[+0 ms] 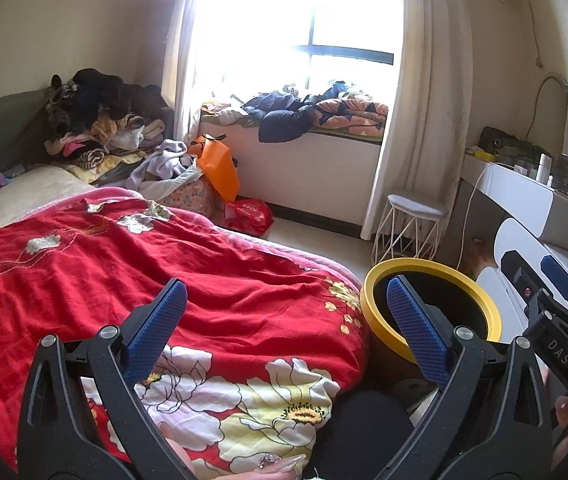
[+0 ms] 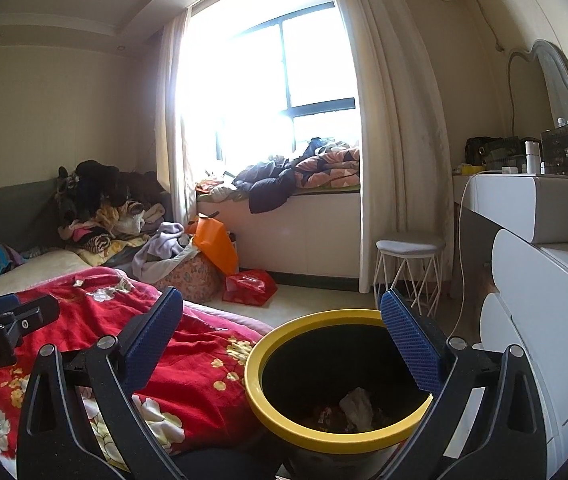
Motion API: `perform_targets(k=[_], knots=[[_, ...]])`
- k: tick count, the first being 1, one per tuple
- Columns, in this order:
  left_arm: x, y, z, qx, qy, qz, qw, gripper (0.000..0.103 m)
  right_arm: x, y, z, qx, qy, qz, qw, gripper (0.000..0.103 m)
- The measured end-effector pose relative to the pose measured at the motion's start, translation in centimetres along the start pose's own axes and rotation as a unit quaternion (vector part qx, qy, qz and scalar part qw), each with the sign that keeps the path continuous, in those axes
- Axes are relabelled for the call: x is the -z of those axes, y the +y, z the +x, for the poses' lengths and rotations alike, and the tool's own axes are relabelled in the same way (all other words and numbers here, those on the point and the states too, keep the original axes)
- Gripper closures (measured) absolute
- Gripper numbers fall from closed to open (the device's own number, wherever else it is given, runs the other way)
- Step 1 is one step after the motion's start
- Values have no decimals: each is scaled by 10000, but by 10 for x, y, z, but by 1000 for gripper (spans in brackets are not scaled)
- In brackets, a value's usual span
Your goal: Collect trash
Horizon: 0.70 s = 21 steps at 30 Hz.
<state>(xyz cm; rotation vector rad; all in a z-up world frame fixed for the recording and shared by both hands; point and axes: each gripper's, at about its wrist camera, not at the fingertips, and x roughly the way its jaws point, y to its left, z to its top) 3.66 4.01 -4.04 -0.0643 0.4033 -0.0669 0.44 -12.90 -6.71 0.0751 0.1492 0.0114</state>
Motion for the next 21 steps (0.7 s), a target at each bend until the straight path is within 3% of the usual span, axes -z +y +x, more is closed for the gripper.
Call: perform_targets(k=[21], knots=[[0, 0, -1, 32, 3, 12, 10000, 11, 1, 0, 0, 0, -7, 10, 10000, 7]])
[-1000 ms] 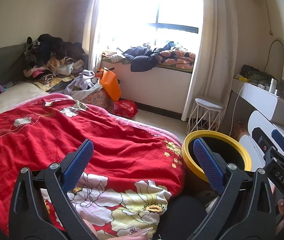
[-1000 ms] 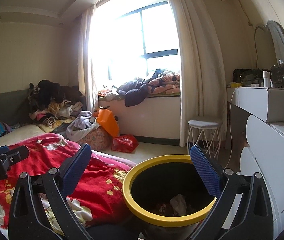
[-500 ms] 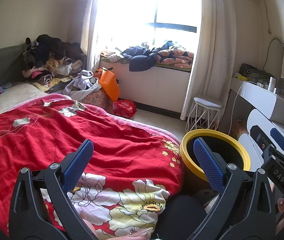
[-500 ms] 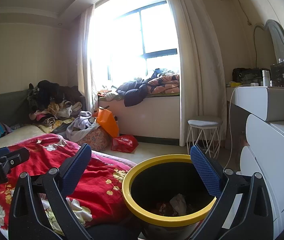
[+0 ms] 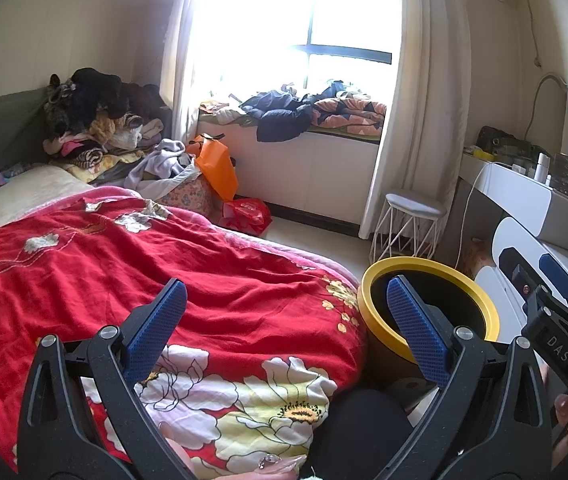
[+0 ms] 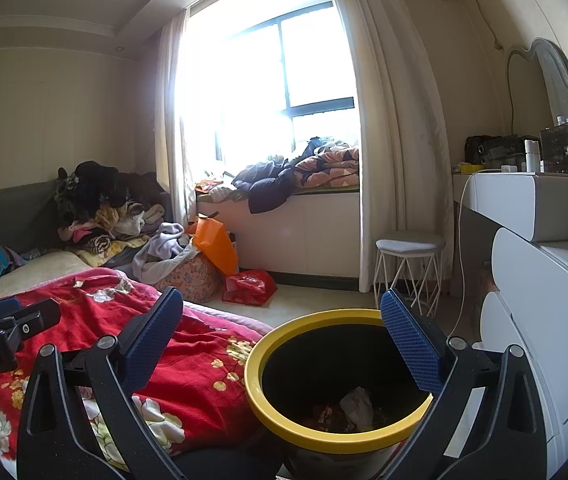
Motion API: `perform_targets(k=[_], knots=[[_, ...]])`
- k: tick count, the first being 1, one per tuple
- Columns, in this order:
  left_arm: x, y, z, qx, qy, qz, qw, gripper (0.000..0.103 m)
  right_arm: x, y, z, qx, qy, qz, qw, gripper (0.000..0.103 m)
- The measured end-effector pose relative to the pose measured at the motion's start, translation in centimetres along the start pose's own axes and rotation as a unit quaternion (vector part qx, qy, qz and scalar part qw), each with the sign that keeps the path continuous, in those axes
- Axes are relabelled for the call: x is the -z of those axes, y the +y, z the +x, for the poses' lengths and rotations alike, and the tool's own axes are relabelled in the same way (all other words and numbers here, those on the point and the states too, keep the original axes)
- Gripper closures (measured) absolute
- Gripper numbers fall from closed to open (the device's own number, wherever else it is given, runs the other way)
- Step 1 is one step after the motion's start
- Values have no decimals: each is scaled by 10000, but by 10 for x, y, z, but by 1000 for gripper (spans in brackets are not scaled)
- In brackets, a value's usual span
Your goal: Collect trash
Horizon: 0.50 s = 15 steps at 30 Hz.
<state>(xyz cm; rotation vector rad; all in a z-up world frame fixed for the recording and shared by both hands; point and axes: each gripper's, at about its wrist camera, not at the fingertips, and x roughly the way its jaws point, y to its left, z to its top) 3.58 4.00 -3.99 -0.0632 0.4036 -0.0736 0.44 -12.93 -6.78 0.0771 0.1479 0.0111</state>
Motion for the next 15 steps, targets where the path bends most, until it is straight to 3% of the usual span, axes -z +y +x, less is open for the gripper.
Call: perform_targets(k=[15], knots=[[0, -1, 0, -1, 2, 7, 10000, 11, 1, 0, -1, 12, -1, 13, 10000, 7]])
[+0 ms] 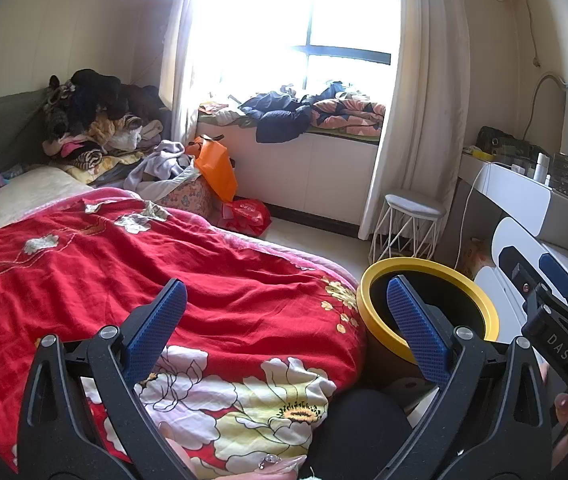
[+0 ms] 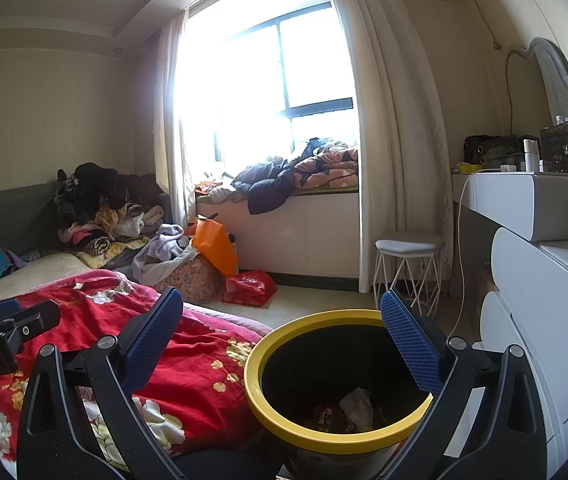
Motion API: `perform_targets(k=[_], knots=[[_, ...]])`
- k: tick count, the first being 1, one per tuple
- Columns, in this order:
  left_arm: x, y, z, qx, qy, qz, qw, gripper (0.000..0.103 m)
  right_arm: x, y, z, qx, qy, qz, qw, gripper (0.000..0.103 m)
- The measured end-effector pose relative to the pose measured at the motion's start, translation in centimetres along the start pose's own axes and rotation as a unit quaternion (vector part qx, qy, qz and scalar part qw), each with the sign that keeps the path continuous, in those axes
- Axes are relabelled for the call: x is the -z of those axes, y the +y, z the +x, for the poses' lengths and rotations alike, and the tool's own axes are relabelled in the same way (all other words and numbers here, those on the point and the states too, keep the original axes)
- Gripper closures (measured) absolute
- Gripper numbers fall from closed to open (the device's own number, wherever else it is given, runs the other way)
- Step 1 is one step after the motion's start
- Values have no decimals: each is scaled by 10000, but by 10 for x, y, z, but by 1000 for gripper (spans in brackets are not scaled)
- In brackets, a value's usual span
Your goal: Collect trash
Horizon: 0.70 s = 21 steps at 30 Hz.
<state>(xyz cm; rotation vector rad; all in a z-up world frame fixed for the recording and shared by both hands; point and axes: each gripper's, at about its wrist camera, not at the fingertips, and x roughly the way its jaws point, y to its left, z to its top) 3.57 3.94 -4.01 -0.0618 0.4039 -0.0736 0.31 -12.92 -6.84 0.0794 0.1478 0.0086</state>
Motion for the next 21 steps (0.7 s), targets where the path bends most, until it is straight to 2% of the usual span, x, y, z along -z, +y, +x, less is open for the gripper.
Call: perform_targets(k=[14, 21], knots=[[0, 0, -1, 8, 60, 7, 10000, 11, 0, -1, 0, 1, -10, 13, 10000, 7], [1, 2, 2, 30, 219, -5, 9998, 11, -3, -1, 0, -32, 19, 71, 10000, 7]])
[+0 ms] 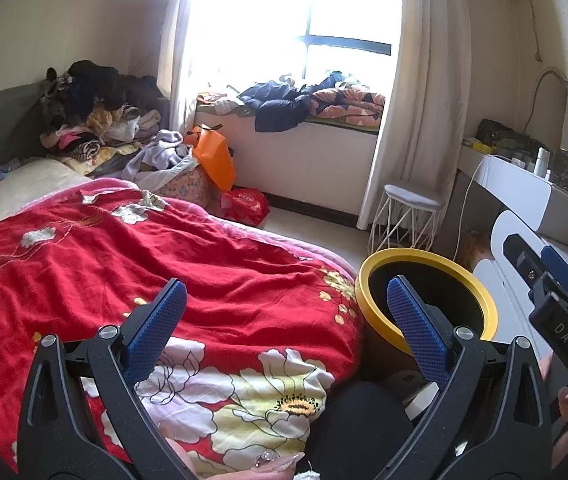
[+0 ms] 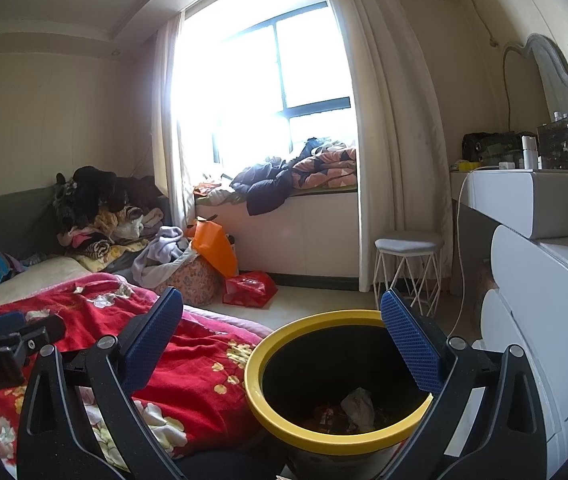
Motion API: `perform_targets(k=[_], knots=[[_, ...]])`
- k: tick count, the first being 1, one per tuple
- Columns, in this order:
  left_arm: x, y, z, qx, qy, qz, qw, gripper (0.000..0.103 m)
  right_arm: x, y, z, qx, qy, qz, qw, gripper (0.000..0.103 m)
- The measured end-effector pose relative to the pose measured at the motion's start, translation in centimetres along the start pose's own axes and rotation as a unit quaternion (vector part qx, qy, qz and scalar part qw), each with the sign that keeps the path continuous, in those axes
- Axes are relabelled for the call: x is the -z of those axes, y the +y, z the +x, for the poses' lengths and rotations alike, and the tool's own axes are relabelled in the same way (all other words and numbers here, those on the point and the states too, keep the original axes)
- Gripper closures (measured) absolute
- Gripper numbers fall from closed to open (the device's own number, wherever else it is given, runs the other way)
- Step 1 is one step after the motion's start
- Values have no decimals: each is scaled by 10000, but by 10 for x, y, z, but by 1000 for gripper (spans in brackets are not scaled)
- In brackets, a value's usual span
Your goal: Collect trash
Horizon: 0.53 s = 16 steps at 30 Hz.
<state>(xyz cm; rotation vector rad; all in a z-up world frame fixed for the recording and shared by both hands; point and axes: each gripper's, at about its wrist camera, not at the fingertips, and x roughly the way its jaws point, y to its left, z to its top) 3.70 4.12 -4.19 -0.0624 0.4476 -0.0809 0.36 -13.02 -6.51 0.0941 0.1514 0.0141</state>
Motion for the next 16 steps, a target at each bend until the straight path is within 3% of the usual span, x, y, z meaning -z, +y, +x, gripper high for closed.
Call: perform_targets(k=[6, 10, 12, 14, 16], knots=[[-6, 16, -2, 22, 170, -287, 9994, 11, -15, 16, 4, -347, 112, -20, 9993, 6], [-11, 55, -12, -218, 369, -792, 9959, 11, -27, 59, 16, -1049, 381, -205, 9935, 6], [-11, 81, -20, -484, 469, -1004, 9927, 11, -32, 93, 20, -1508, 492, -404, 9865, 6], [-6, 117, -33, -1017, 513, -1190, 9863, 11, -35, 136, 27, -2059, 675, -642, 9741, 6], [7, 166, -52, -1867, 535, -1459, 9700, 11, -31, 195, 38, -2642, 1132, -903, 9535, 6]])
